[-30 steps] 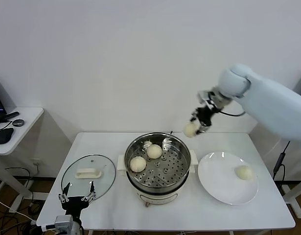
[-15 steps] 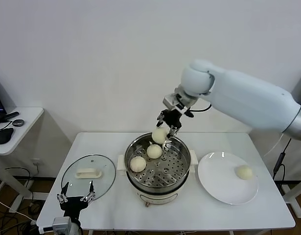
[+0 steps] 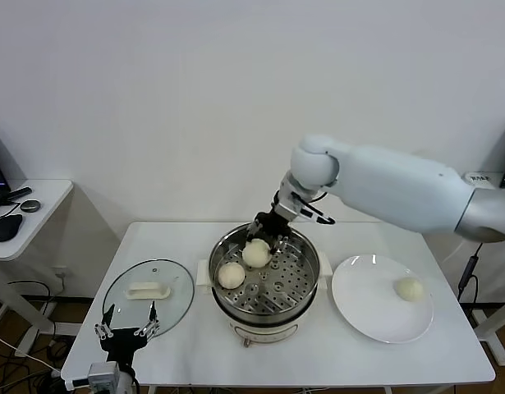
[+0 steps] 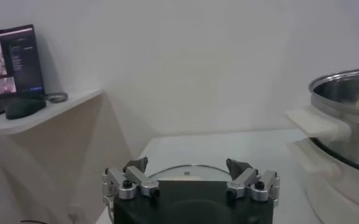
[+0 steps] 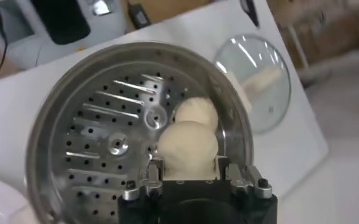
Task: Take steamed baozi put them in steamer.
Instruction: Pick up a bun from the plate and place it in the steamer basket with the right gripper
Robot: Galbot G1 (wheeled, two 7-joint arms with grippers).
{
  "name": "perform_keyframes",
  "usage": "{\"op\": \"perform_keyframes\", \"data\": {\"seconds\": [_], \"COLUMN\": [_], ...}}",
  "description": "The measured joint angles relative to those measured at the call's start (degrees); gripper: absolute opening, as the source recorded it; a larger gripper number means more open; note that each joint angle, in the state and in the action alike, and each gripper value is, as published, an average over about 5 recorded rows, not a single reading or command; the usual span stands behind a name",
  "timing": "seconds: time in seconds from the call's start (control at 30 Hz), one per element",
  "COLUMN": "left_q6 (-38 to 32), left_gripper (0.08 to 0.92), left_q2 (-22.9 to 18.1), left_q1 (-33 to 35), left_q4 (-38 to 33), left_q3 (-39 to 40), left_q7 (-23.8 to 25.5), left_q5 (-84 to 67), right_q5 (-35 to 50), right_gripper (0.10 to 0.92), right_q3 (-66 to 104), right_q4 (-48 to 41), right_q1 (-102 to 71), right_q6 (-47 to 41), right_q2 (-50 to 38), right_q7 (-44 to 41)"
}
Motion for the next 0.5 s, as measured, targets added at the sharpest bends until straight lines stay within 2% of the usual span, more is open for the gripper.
{"op": "perform_keyframes", "data": {"seconds": [0.23, 0.5], "left_q6": [0.0, 0.0], "left_gripper": [0.823, 0.823], "left_q2": [0.1, 0.1], "left_q1": [-0.4, -0.6], "left_q4": [0.6, 0.6], "left_q3": [-0.2, 0.0], "left_q7": [0.0, 0.0], "left_q5": [-0.1, -0.3], "right_q5": [-6.0, -9.5], "right_gripper": [0.543, 0.543], "right_q3": [-1.0, -2.8], "right_q4": [1.9, 4.3], "right_q1": [-1.3, -2.0], "right_q6": [7.0, 10.5], "right_q2": [0.2, 1.3], "right_q7": [1.0, 1.1]}}
